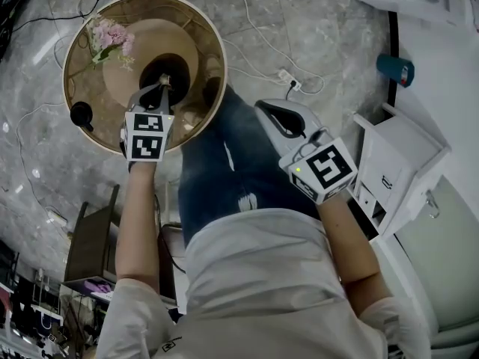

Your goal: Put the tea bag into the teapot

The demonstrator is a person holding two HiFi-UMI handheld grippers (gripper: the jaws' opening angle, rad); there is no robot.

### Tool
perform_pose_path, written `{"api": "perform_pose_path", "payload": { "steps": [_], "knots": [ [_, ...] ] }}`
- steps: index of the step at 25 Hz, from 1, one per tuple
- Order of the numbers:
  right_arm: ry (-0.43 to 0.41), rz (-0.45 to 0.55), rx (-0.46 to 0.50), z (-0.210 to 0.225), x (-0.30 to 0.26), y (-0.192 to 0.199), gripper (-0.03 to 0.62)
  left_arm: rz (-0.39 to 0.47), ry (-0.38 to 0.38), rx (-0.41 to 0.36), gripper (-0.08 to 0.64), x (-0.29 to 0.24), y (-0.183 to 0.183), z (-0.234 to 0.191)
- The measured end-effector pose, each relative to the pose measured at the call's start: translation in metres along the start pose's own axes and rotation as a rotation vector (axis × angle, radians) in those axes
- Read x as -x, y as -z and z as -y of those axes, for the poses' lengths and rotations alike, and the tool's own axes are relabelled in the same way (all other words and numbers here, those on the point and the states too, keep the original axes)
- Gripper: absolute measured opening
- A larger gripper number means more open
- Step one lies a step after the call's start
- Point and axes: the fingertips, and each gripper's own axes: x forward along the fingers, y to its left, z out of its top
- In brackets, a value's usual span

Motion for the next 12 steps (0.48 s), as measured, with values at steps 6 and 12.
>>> {"api": "perform_pose_path", "payload": {
  "steps": [6, 12],
  "knots": [
    [0.000, 0.002, -0.008, 0.001, -0.001, -0.001, 0.006, -0.060, 0.003, -0.077, 0.009, -0.009, 0.001, 0.005],
    [0.000, -0.006, -0.012, -0.001, 0.003, 0.002, 0.006, -0.104, -0.005, -0.155, 0.011, -0.014, 0.002, 0.009]
  ]
}}
